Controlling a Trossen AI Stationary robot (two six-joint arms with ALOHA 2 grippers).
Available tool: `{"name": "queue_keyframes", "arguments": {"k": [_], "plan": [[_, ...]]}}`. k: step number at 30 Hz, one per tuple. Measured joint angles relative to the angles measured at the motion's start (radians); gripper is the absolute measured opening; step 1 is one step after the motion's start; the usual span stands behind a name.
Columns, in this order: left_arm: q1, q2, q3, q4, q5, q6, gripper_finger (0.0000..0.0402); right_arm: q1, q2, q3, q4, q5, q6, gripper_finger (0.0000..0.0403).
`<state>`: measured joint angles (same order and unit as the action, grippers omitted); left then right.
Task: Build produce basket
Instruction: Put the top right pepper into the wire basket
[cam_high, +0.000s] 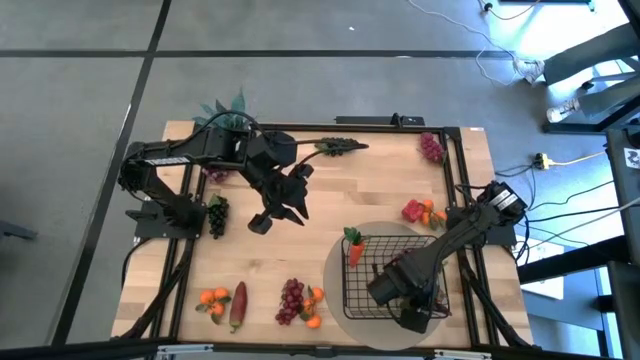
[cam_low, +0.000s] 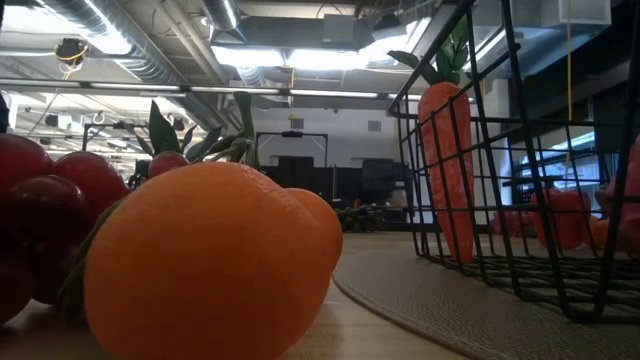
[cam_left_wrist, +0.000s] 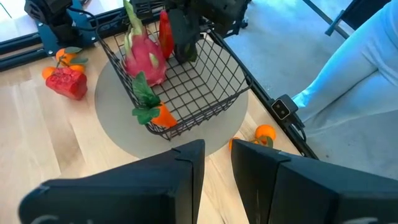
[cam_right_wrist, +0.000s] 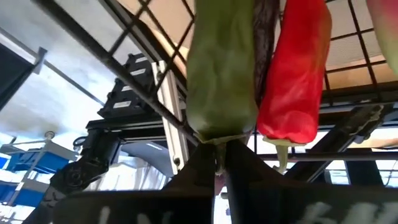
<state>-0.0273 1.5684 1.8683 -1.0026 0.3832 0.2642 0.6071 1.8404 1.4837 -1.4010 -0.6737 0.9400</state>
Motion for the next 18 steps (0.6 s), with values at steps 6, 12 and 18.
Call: {"name": "queue_keyframes", "arguments": {"k": [6,12,18], "plan": [[0.0,0.0,0.0,0.0,0.0,0.0,0.0069,0.0,0.0,0.0,0.004,0.018,0.024,0.0005],[0.0,0.0,0.0,0.0,0.0,0.0,0.0069,0.001,0.0,0.0,0.007,0.025,0.024,0.0029],[0.0,0.0,0.0,0.0,0.0,0.0,0.0069,0.013,0.0,0.0,0.007,0.025,0.022,0.0036]]}}
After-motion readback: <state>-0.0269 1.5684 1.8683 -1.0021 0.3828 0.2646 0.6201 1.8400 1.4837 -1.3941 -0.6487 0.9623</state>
